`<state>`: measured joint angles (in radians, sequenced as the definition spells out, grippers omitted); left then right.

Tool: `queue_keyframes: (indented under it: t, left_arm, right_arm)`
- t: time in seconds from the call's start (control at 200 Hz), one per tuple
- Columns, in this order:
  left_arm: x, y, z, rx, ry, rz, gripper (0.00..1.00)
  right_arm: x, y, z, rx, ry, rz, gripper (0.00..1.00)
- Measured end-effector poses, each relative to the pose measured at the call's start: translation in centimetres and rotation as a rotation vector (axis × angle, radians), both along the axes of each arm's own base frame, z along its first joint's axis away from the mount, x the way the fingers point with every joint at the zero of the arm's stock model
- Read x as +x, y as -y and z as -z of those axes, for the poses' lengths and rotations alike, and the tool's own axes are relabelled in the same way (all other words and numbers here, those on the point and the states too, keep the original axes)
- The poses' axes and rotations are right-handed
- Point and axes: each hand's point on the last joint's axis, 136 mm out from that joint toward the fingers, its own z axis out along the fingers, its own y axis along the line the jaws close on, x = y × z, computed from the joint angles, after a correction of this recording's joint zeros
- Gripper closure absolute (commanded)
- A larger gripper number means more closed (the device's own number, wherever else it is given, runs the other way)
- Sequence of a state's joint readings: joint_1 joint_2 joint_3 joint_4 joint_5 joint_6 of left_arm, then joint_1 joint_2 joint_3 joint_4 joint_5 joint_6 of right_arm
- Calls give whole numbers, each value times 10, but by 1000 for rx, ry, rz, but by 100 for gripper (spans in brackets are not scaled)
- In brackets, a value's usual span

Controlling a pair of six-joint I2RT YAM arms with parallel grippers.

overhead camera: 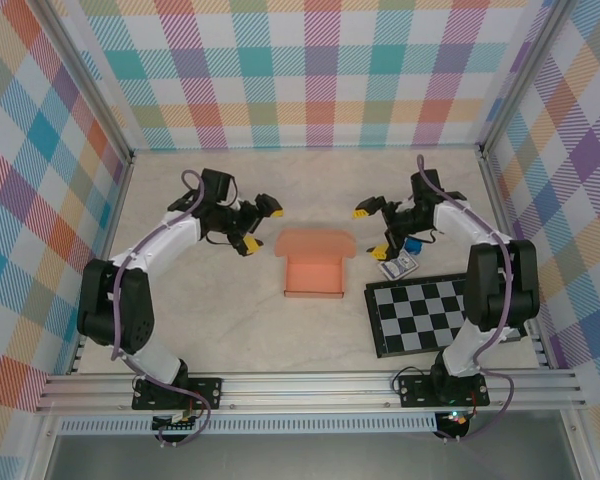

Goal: Fold the paper box

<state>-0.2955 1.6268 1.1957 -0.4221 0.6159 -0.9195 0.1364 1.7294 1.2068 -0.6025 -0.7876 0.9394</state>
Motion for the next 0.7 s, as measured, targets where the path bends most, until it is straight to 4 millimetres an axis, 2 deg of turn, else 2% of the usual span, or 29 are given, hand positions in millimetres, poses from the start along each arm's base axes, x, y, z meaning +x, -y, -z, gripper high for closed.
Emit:
queue_keyframes:
  t: [0.2,0.36,0.7]
  left_arm:
    - [1,20,3,-29,-8,7,0]
    - [1,26,4,-49,-9,-4,0]
    - [-1,43,0,-88,-3,-7,0]
  right_arm:
    - [-3,-23,0,14,-4,-32,1]
    - [-3,-36,-3,26,5,-41,3]
    - [-3,-48,-4,33,-6,-31,3]
